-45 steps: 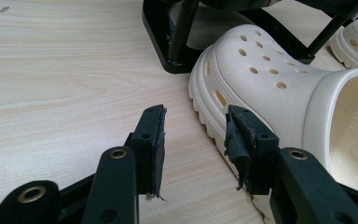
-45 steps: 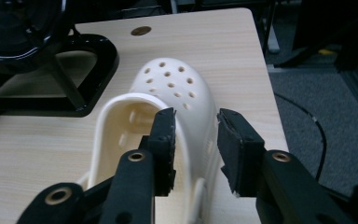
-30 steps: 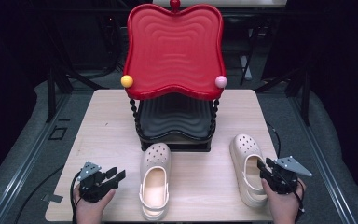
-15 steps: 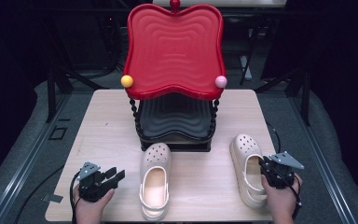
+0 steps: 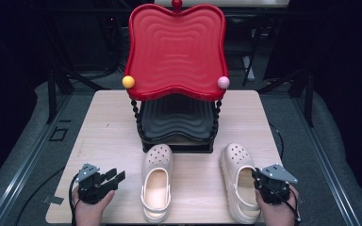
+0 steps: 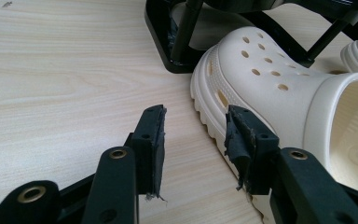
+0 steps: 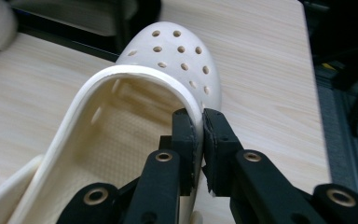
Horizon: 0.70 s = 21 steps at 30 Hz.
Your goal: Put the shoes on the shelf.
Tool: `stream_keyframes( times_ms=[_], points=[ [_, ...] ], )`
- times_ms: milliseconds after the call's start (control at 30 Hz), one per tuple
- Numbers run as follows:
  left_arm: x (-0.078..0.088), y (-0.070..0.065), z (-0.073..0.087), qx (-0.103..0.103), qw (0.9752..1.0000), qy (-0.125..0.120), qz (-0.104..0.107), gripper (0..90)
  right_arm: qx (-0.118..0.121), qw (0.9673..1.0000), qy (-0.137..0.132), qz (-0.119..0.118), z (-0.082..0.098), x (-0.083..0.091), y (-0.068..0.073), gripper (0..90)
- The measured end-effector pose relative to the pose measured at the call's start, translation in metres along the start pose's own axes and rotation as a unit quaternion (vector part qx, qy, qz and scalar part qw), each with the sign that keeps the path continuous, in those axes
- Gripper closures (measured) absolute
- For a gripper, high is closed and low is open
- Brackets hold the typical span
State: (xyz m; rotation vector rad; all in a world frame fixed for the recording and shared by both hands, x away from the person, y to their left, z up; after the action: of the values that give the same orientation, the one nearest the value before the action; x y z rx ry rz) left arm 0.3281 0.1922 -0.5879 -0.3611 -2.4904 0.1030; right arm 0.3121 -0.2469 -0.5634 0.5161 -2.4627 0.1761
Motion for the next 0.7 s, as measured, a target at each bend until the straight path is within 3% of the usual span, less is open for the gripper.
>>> stream_keyframes(
  times_ms=[233, 400, 467, 500, 533, 700],
  points=[
    [0.001, -0.004, -0.001, -0.003, 1.0, -0.004, 0.004, 57.6, 0.01, 0.9993, -0.007, -0.036, -0.006, 0.002, 0.047, 84.0],
    [0.0, -0.006, 0.0, -0.006, 1.0, -0.002, 0.007, 57.6, 0.016, 0.9979, 0.007, -0.062, -0.008, -0.015, 0.074, 83.9],
    [0.0, -0.007, 0.001, -0.006, 0.9999, 0.001, 0.008, 57.6, 0.017, 0.9972, 0.015, -0.071, -0.009, -0.022, 0.084, 83.9],
    [-0.001, -0.007, 0.001, -0.006, 0.9999, 0.0, 0.008, 57.6, 0.019, 0.9974, 0.005, -0.07, -0.011, -0.026, 0.086, 83.9],
    [-0.001, -0.007, 0.001, -0.006, 0.9999, 0.0, 0.008, 57.6, 0.022, 0.9968, 0.017, -0.075, -0.012, -0.028, 0.091, 83.9],
    [-0.002, -0.01, 0.002, -0.009, 0.9999, 0.002, 0.01, 57.6, 0.03, 0.9968, 0.02, -0.072, -0.018, -0.04, 0.101, 83.7]
  ],
)
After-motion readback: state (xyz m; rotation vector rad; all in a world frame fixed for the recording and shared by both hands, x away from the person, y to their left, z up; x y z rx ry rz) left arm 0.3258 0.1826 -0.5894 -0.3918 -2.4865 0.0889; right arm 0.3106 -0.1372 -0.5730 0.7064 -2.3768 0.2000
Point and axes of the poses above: each handheld gripper's, and its own axes: x roughly backward along the jaws, z roughly out of its underside, y roughly to its left, the point moved 10 cm from there along -x, roughly forward along the jaws, and after that the axes turned 11 degrees about -z, right-handed, at the moved point
